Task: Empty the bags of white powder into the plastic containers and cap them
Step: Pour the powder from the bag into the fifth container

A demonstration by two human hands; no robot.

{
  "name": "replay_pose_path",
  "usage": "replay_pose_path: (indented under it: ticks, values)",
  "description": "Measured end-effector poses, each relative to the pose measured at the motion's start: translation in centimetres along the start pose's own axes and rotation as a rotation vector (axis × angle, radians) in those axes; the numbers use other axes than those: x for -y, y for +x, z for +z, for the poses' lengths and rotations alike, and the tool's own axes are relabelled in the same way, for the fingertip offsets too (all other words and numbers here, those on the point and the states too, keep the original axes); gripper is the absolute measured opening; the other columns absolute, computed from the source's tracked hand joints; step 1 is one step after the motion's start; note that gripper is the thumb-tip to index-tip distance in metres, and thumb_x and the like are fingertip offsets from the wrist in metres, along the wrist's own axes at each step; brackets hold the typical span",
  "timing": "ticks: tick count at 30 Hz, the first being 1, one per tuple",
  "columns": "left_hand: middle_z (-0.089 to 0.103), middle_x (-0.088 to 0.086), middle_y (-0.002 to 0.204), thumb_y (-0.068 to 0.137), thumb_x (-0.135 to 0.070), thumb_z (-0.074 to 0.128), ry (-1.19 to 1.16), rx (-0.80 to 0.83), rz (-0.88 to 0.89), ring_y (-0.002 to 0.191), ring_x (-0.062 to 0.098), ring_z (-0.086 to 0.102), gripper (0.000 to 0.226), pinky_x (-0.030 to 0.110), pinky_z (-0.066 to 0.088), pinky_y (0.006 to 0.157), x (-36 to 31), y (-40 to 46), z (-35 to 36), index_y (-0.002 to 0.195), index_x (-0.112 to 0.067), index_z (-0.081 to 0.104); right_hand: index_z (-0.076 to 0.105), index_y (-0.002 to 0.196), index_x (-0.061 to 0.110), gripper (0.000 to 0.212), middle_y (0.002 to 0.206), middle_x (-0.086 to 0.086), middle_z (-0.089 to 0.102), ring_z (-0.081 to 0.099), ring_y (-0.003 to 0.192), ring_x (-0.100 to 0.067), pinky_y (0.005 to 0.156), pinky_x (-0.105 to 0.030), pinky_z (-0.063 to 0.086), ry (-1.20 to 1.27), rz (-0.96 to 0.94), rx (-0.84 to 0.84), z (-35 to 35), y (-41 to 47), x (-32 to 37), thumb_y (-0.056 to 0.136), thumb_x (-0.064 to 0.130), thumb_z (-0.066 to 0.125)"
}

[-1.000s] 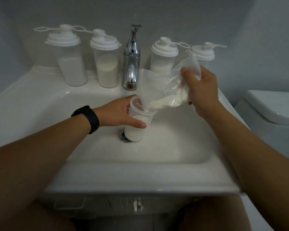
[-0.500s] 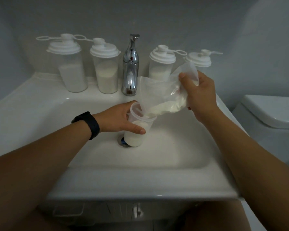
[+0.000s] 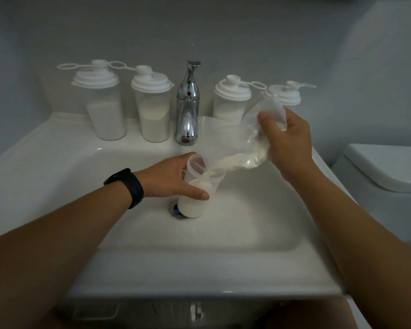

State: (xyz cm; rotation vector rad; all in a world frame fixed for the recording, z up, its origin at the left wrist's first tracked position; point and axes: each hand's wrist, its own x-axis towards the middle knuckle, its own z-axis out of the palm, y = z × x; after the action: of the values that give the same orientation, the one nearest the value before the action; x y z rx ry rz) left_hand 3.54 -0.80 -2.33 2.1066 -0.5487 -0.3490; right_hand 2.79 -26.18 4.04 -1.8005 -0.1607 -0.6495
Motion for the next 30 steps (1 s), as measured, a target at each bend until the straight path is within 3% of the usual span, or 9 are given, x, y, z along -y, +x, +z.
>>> replay_pose_path:
  ticks: [5, 11, 20, 30]
  values:
    - [0.064, -0.019, 0.131, 0.061, -0.043, 0.090, 0.010, -0.003, 0.007, 0.119, -0.001, 0.061, 0.086, 0.017, 0.050, 0.097, -0.17, -0.02, 0.05, 0.137, -0.035, 0.052, 0.073, 0.093, 0.008, 0.017, 0.075, 0.006, 0.070, 0.066, 0.072, -0.011, 0.073, -0.036, 0.057, -0.017, -0.016, 0.011, 0.03, -0.06, -0.14, 0.097, 0.023, 0.066]
    - [0.065, -0.022, 0.126, 0.070, -0.030, 0.093, 0.014, -0.004, -0.004, 0.115, -0.005, 0.062, 0.071, 0.010, 0.050, 0.089, -0.04, -0.05, 0.04, 0.126, -0.045, 0.053, 0.069, 0.084, 0.025, 0.014, 0.068, 0.019, 0.068, 0.064, 0.069, -0.004, 0.068, -0.025, 0.052, -0.015, -0.021, 0.057, -0.08, -0.07, 0.06, 0.098, 0.024, 0.065]
    - [0.066, -0.023, 0.125, 0.069, -0.032, 0.093, 0.024, -0.006, 0.000, 0.114, -0.006, 0.062, 0.072, 0.012, 0.049, 0.090, -0.07, -0.06, 0.06, 0.127, -0.045, 0.053, 0.069, 0.082, 0.025, 0.017, 0.067, 0.019, 0.067, 0.064, 0.067, -0.001, 0.066, -0.019, 0.051, -0.019, -0.023, 0.088, -0.19, -0.22, 0.47, 0.099, 0.022, 0.065]
    - [0.067, -0.022, 0.127, 0.068, -0.033, 0.093, 0.019, 0.009, 0.005, 0.116, -0.003, 0.063, 0.076, 0.016, 0.050, 0.095, -0.17, -0.08, 0.06, 0.133, -0.040, 0.053, 0.071, 0.088, 0.018, 0.013, 0.069, 0.015, 0.069, 0.066, 0.069, -0.005, 0.068, -0.025, 0.055, -0.026, -0.014, 0.081, -0.12, -0.27, 0.35, 0.098, 0.023, 0.065]
